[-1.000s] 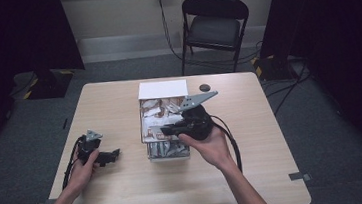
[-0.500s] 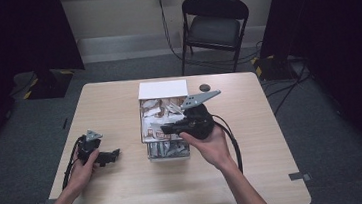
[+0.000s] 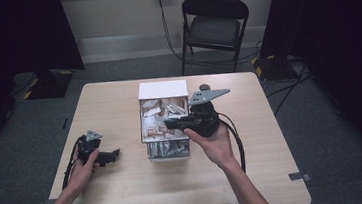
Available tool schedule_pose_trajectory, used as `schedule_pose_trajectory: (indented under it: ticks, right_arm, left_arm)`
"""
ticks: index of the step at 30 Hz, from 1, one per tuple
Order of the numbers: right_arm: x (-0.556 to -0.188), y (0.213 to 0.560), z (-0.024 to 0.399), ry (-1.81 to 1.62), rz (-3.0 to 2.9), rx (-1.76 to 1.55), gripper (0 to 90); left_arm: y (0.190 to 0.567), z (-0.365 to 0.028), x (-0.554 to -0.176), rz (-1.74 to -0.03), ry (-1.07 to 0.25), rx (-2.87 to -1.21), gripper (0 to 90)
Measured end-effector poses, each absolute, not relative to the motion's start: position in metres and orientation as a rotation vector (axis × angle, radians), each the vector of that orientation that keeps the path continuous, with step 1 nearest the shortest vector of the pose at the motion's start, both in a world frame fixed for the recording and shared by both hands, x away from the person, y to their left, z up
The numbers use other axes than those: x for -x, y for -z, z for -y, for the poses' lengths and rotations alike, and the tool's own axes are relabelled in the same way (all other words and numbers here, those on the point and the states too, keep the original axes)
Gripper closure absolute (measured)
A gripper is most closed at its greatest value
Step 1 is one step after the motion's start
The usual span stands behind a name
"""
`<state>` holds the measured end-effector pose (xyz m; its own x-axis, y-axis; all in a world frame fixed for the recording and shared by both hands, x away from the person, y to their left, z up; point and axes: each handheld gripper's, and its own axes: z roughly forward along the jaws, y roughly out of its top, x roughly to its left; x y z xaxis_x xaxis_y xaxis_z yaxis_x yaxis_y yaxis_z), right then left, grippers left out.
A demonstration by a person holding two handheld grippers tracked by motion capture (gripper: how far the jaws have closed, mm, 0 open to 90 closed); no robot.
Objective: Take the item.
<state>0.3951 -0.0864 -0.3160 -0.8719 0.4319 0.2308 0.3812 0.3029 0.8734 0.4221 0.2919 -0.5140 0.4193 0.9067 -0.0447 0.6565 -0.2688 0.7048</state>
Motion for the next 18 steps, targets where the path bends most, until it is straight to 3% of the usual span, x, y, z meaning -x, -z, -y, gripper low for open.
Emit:
schedule_pose_trajectory:
  ticks: [18]
  right_arm:
    - [-0.386,0.296,0.099,-1.729,-2.406,-0.772,90.0]
  left_arm:
    - [0.514,-0.292,-0.422,-1.319,-0.492,-2.021,0.0]
